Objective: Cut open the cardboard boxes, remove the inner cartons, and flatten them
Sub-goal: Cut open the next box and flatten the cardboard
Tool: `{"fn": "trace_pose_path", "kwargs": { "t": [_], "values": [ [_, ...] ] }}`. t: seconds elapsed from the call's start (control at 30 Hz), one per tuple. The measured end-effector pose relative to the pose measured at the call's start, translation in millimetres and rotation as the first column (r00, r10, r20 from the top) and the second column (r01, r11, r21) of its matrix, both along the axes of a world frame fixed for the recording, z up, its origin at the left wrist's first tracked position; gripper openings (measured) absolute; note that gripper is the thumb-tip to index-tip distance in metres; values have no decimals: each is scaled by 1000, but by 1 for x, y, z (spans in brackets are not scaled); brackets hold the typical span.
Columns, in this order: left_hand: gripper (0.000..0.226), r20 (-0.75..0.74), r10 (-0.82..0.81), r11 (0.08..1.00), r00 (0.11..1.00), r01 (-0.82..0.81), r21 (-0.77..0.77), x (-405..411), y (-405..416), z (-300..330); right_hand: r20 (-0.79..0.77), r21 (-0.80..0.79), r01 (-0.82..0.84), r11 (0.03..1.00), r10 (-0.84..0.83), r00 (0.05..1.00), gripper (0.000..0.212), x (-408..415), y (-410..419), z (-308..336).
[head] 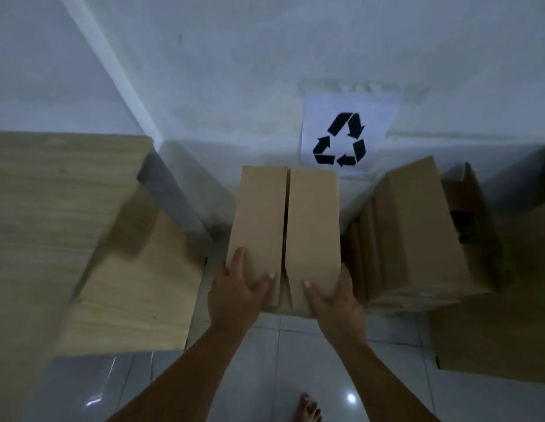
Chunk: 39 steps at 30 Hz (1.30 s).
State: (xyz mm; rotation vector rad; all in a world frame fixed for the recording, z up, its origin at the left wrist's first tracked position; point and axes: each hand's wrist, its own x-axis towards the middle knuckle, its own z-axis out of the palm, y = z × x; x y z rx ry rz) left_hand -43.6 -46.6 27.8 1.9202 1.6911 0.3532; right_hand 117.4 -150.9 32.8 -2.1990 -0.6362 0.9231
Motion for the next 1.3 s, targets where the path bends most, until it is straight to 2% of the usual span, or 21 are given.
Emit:
{"fn": "trace_pose_path", "kwargs": {
  "t": [0.2, 0.3, 0.47, 0.67, 0.8, 0.93, 1.3],
  "values": [
    [94, 21, -5, 1000, 1000, 5, -26, -77, -45, 61, 54, -7, -17, 1000, 17, 998, 88, -75, -44, 72],
    [94, 50, -22, 1000, 999, 22, 8, -126, -64, 80, 72, 37, -3, 999, 0, 997, 86, -121, -65, 100],
    [95, 5, -46, 995, 999, 46, 94, -206, -85, 116, 54, 65, 24, 998, -28, 998, 92, -200, -94, 125],
    [94, 16, 45, 991, 999, -47, 126, -298, -96, 147, 122, 134, -100, 986, 84, 989, 85, -285, -97, 153],
    [85, 32, 100, 988, 995, -103, 118, -347, -85, 153, 162, 148, -173, 974, 149, 976, 87, -326, -74, 160],
    [87, 26, 166, 975, 986, -168, 144, -382, -61, 157, 133, 190, -201, 961, 178, 975, 91, -355, -35, 157],
    [77, -21, 240, 955, 971, -232, 183, -442, 66, 174, 115, 249, -310, 918, 289, 950, 77, -409, 102, 165]
  ]
}}
